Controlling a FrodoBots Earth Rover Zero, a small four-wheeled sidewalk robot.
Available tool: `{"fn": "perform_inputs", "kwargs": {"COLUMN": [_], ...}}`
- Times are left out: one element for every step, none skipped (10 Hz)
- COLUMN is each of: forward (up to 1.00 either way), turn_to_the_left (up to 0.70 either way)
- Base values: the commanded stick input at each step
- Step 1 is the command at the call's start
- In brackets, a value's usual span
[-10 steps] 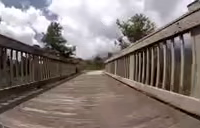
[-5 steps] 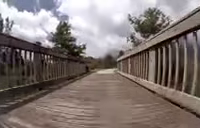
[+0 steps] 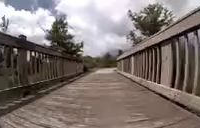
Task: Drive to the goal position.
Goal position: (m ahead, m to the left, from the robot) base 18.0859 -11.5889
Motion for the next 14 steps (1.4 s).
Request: {"fn": "perform_inputs", "kwargs": {"forward": [0.85, 0.85, 0.85, 0.85, 0.85, 0.85, 0.85, 0.85, 0.85, 0.85, 0.85, 0.85, 0.85, 0.85], "turn_to_the_left": [0.0, 0.0, 0.0, 0.0, 0.0, 0.0, 0.0, 0.0, 0.0, 0.0, 0.0, 0.0, 0.0, 0.0]}}
